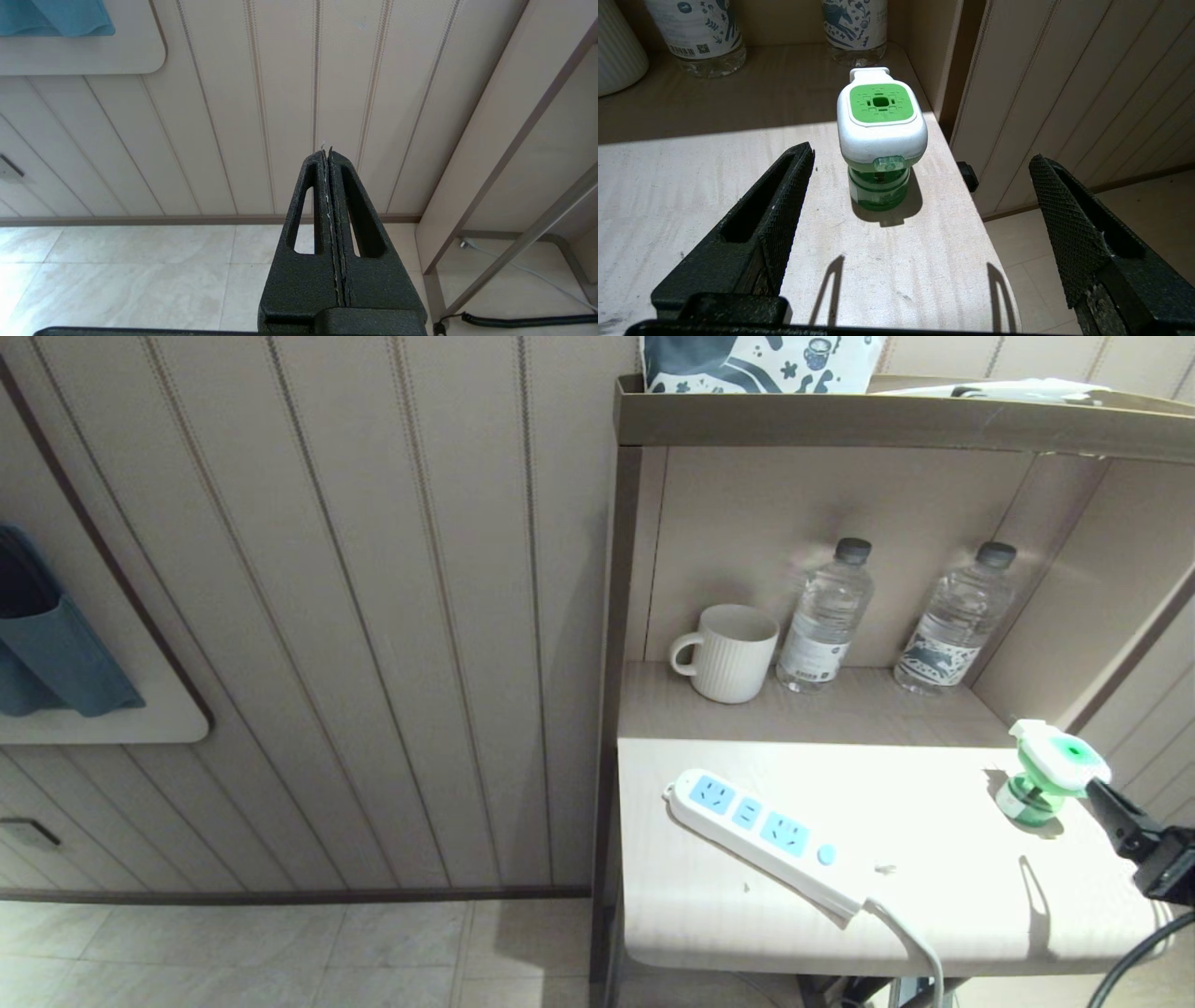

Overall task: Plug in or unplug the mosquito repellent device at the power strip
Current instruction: Pick up the mosquito repellent liquid

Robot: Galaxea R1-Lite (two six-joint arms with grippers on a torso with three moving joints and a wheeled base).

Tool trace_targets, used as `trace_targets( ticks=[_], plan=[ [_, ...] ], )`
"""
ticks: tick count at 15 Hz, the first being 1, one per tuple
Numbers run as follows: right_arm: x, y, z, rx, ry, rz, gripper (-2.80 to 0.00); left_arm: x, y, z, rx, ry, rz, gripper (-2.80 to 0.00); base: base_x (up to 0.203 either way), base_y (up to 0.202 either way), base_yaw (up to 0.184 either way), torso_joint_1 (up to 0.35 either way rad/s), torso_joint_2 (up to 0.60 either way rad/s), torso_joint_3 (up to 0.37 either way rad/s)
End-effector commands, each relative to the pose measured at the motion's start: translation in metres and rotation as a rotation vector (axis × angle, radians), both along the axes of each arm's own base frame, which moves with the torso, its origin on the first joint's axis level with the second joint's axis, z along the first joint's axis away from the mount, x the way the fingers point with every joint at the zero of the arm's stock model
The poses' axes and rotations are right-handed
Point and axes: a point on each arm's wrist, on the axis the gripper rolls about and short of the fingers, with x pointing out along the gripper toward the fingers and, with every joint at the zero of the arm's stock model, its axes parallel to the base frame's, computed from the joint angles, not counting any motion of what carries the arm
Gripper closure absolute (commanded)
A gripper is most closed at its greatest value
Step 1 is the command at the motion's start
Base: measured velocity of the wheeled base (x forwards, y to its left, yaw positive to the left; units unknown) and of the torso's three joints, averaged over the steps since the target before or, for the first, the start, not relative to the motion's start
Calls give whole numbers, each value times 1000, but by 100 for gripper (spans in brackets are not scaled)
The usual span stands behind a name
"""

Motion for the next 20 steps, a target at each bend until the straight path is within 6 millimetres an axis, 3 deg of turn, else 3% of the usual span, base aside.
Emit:
trace_targets(
  ticks=[1, 5, 10, 16, 20],
  plan=[
    [2, 0, -1, 0, 6, 0, -280, 0, 0, 0, 0, 1, 0, 0, 0, 0, 0, 0, 0, 0],
    [9, -2, -6, 4, 29, 9, -280, 0, 0, 0, 0, 1, 0, 0, 0, 0, 0, 0, 0, 0],
    [50, -9, -25, 15, 76, 32, -280, 0, 0, 0, 0, 1, 0, 0, 0, 0, 0, 0, 0, 0],
    [76, -14, -12, -94, 14, 81, -280, 0, 0, 0, 0, 1, 0, 0, 0, 0, 0, 0, 0, 0],
    [82, -12, -15, -95, 22, 97, -280, 0, 0, 0, 0, 1, 0, 0, 0, 0, 0, 0, 0, 0]
  ],
)
